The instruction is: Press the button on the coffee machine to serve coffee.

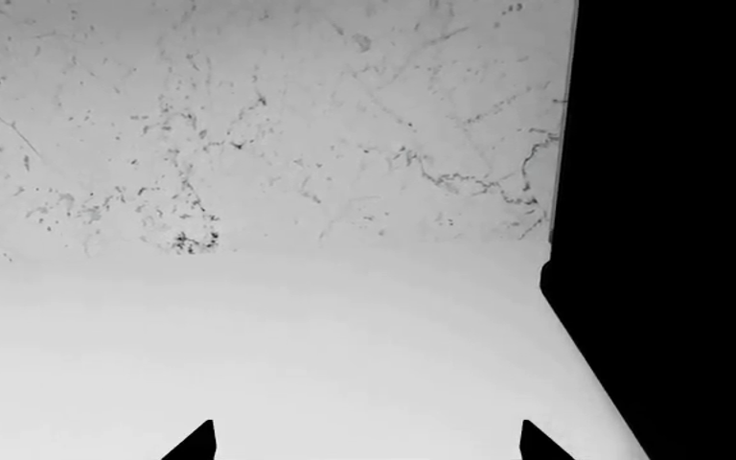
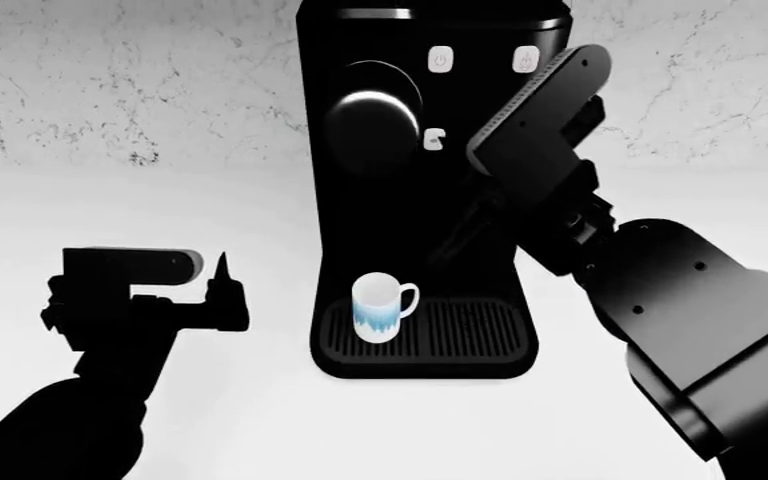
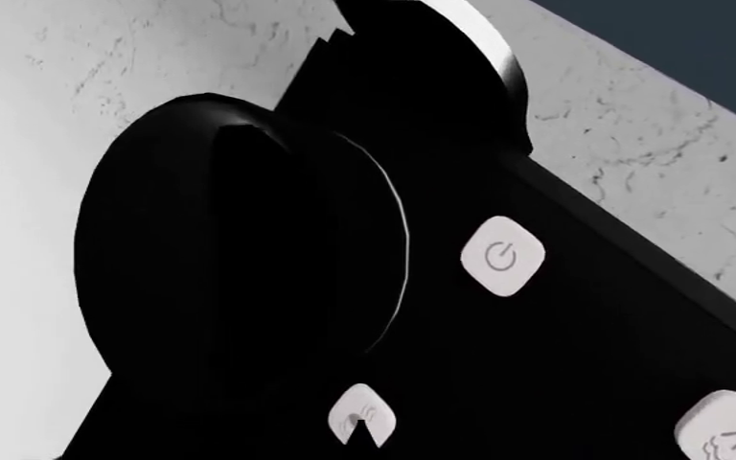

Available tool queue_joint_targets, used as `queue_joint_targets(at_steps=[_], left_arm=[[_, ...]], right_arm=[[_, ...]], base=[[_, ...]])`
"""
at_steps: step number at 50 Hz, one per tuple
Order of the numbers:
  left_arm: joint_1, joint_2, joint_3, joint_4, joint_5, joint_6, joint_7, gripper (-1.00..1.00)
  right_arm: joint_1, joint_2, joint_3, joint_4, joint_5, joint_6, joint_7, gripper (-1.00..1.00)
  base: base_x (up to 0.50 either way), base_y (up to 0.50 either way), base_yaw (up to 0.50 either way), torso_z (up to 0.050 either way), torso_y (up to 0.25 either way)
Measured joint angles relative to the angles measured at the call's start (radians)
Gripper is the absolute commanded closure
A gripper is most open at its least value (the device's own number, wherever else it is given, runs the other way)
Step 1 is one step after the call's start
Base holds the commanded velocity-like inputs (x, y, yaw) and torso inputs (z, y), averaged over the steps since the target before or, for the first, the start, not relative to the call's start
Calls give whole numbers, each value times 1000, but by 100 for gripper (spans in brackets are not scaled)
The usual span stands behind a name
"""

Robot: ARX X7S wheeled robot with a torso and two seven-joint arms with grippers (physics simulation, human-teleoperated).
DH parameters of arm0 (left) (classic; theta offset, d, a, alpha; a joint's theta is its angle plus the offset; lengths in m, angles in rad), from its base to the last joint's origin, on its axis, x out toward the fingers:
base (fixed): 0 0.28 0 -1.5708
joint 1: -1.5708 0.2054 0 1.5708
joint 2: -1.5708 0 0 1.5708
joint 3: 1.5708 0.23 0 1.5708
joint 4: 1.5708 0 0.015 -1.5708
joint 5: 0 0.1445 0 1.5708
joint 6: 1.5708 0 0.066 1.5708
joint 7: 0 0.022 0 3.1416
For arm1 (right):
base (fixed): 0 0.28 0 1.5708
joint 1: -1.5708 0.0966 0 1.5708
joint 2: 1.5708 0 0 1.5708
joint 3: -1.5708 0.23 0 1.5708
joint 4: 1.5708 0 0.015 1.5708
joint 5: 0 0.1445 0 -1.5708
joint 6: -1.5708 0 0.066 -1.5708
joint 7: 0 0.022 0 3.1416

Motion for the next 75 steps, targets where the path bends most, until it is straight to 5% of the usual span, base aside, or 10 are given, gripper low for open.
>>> queue_joint_targets(at_steps=[46, 75], left_arm=[[4, -2, 11, -17, -3, 16, -7, -100], [-1, 0, 23, -28, -5, 24, -11, -100]], right_arm=[[44, -6, -68, 127, -35, -92, -40, 100], [-28, 26, -14, -103, 10, 58, 48, 100]], base=[[2, 1, 2, 0, 0], [1, 0, 1, 0, 0]])
